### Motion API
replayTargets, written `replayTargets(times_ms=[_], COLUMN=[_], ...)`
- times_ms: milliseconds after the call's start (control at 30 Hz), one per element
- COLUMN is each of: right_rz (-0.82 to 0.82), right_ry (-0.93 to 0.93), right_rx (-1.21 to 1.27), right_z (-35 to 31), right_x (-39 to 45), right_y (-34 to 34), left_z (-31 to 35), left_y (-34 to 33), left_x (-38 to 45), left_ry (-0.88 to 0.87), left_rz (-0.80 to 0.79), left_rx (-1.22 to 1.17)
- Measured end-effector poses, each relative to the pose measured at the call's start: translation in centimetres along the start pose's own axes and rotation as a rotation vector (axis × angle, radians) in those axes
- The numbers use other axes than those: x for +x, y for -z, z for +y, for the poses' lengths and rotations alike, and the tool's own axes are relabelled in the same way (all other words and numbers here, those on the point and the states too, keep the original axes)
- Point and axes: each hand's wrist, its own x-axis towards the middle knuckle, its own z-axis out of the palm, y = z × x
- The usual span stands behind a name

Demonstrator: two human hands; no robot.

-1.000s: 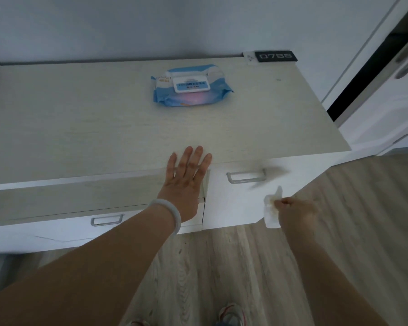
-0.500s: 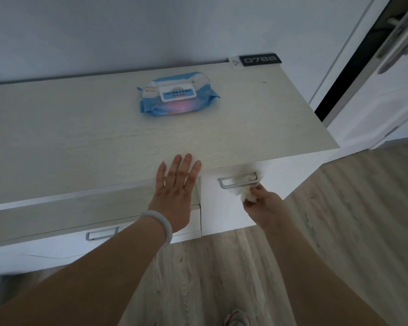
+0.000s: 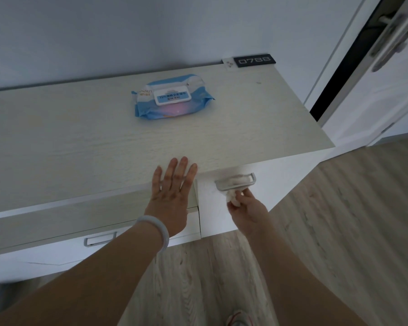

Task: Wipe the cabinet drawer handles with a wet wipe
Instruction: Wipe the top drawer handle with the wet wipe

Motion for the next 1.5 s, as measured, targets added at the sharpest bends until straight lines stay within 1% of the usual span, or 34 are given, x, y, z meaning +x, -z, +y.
replayTargets(times_ms=[100,233,300,367,500,567,667,733,800,900,933,1000,1067,1100,1233,1367,1433,1500], right_rz=[-0.036,0.005,0.007,-0.03,-0.117,-0.088,0.031,0.063,0.059,0.013,0.004,0.001,0.038,0.049,0.046,0.021,0.023,0.044], right_ry=[-0.029,0.073,0.097,0.078,-0.003,0.022,0.093,0.1,0.078,0.027,0.027,0.064,0.131,0.144,0.059,-0.046,-0.024,0.045], right_rx=[-0.078,0.133,0.189,0.18,0.024,0.034,0.186,0.202,0.167,-0.032,-0.064,0.052,0.189,0.215,0.185,0.018,0.045,0.143], right_z=[1.2,-1.5,-2.1,-1.2,1.0,0.2,-1.6,-1.6,-0.5,0.8,0.7,-0.3,-1.8,-2.2,-0.4,1.3,0.3,-1.2], right_x=[-0.7,-0.2,0.0,-0.3,-1.3,-1.4,-0.6,-0.2,-0.4,-1.0,-1.1,-0.9,-0.7,-0.7,-0.5,-0.7,-0.8,-0.7], right_y=[-1.1,0.0,0.3,-0.1,-1.0,-0.9,-0.4,-0.5,-0.9,-1.1,-1.1,-0.5,0.1,0.4,0.1,-0.7,-0.4,-0.2], left_z=[0.1,0.0,0.0,0.0,0.1,0.0,0.0,0.0,0.1,0.1,0.1,0.0,0.1,0.1,0.0,0.1,0.2,0.2], left_y=[0.1,0.1,0.1,0.0,0.2,0.2,0.2,0.1,0.1,0.1,0.1,0.1,0.1,0.1,0.0,0.1,0.0,0.0], left_x=[0.0,0.0,0.1,0.1,0.1,0.0,0.0,0.0,0.0,0.0,0.0,0.0,0.0,0.0,0.0,0.0,0.0,0.0], left_ry=[0.0,-0.003,-0.001,0.0,0.002,-0.001,0.003,0.001,-0.002,0.001,0.001,-0.004,-0.006,-0.004,0.0,0.001,0.005,0.004], left_rz=[-0.002,0.001,-0.008,-0.015,-0.028,-0.027,-0.032,-0.032,-0.019,-0.011,-0.013,-0.018,-0.024,-0.029,-0.03,-0.032,-0.03,-0.026], left_rx=[-0.002,-0.005,-0.008,-0.004,-0.004,-0.006,-0.011,-0.015,-0.017,-0.013,-0.011,-0.016,-0.021,-0.02,-0.013,-0.017,-0.018,-0.016])
